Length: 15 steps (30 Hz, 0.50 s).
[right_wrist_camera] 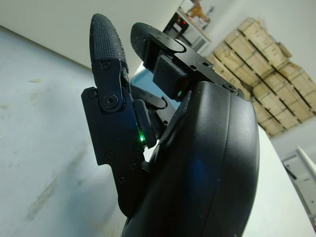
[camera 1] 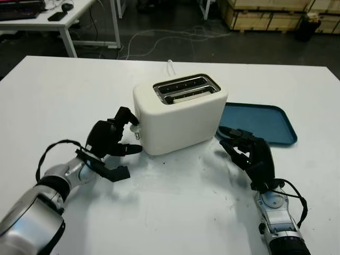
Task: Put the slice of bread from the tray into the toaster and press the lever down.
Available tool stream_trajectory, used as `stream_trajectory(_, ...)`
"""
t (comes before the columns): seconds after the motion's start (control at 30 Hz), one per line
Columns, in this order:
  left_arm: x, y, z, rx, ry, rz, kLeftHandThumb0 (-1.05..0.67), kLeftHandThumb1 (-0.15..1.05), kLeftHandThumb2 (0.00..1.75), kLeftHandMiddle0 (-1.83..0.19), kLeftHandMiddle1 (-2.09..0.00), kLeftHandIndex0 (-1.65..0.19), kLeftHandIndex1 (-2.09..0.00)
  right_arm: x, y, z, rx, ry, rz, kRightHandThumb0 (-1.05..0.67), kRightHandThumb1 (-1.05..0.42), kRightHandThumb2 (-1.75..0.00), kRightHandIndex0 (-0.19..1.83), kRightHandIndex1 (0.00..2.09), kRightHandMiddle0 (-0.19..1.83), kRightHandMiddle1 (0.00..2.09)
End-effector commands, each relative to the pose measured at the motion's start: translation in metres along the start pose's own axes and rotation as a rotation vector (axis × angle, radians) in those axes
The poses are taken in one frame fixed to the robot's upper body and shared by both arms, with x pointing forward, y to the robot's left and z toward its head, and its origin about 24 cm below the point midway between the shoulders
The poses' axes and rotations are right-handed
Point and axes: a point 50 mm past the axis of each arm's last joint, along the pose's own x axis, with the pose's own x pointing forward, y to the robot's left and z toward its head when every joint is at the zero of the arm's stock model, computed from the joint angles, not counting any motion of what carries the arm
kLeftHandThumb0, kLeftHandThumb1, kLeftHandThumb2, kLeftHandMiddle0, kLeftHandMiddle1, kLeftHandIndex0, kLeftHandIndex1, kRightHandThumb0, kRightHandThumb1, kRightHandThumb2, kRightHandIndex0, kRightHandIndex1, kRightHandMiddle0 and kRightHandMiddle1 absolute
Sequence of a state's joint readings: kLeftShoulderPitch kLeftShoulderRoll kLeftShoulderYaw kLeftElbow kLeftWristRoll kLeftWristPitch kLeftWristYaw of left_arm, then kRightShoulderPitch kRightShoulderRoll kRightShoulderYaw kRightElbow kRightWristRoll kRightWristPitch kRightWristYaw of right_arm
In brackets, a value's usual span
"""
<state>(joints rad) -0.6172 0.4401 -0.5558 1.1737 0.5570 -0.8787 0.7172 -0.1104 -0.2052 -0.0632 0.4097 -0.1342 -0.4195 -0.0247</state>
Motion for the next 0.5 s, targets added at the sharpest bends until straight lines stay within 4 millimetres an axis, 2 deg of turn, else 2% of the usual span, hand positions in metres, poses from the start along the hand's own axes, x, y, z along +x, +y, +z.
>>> stream_trajectory(0.0,0.001,-0.02,0.013,-0.049,-0.042,-0.102,-0.96,0.92,0.36,-0.77,-1.7,-0.64,-1.41,0.003,0.002,-0.001,0.019,0.007,-0.006,-0.71,-0.92,-0.2,0.71,0.75,0.95,0.0)
stream_trajectory(0.1,0.004,-0.012,0.012,-0.045,-0.049,-0.087,-0.96,0.92,0.38,-0.74,-1.67,-0.64,-1.4,0.004,0.003,-0.001,0.029,0.012,-0.006,-0.71,-0.92,-0.2,0.71,0.75,0.95,0.0)
stream_trajectory(0.47,0.013,0.008,0.006,0.033,-0.05,-0.031,-0.94,0.92,0.4,-0.65,-1.75,-0.54,-1.59,0.007,0.009,-0.002,0.043,0.01,0.007,-0.73,-0.92,-0.2,0.7,0.73,0.95,0.0)
